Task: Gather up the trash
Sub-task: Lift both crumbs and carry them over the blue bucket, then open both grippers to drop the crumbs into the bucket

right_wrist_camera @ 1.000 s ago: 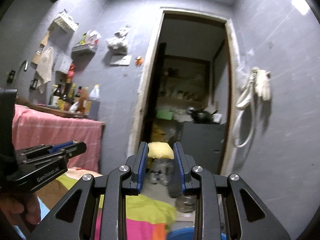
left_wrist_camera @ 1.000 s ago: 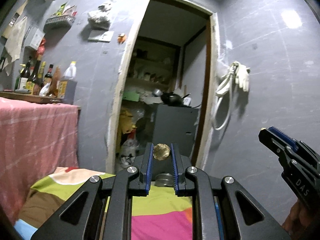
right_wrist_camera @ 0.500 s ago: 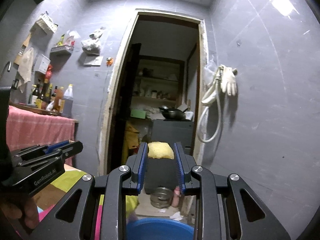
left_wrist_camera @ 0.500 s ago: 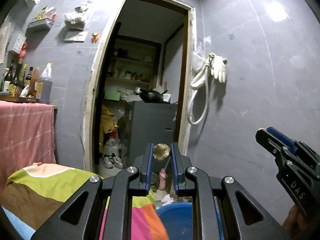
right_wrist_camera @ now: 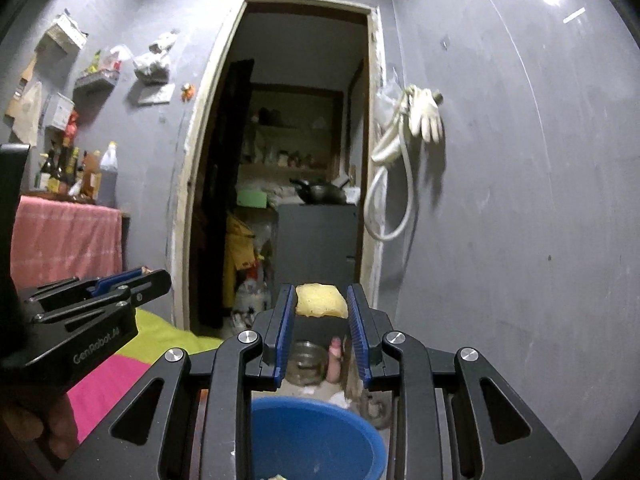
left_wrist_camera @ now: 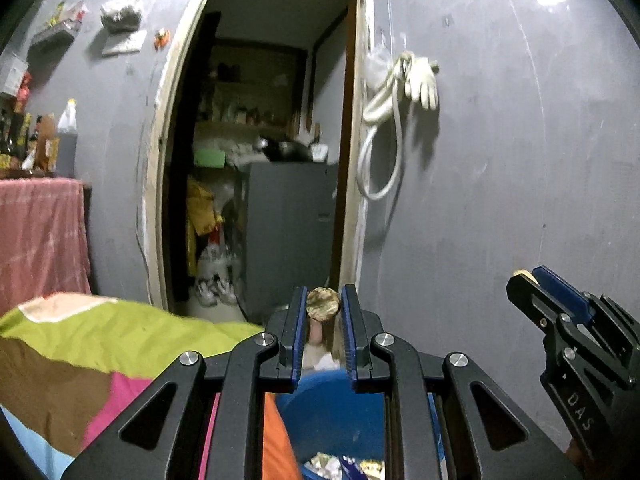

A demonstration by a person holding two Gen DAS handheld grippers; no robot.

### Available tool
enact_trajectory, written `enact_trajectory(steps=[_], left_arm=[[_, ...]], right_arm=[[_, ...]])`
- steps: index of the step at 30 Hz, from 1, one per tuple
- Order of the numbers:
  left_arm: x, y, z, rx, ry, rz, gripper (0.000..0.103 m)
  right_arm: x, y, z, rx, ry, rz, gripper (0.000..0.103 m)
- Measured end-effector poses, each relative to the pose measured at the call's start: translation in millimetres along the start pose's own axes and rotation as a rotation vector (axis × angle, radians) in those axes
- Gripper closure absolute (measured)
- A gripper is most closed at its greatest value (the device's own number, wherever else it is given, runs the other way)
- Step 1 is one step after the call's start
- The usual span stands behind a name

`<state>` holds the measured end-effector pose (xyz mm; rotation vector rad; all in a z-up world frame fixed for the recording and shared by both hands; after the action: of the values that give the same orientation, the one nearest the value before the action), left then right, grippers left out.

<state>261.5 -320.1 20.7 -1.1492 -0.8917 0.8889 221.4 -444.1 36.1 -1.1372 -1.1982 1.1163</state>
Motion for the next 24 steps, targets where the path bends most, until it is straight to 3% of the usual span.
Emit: enact_trajectory(steps=[12,24], left_arm=[[-19,71,-56,0.253,0.057,0.032,0.089],[-20,93,-74,0.35,0.107,0.085,0.089]], right_arm=[[-23,63,-23,0.171,0.024,-0.07,0.079],[-29,87,-48,0.282,0.016,-0.099,0.078]])
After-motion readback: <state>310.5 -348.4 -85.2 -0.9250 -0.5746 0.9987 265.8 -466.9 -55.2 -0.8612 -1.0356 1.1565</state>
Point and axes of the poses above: each gripper's, at about its wrist camera, not at the fingertips, and z roughly against the way its jaws point, x to its left, y to its underside, the point moved 6 cm from there along -z, roughly the way its jaws point, and after that the axes turned 11 degrees about -z, right-handed, at the moved point
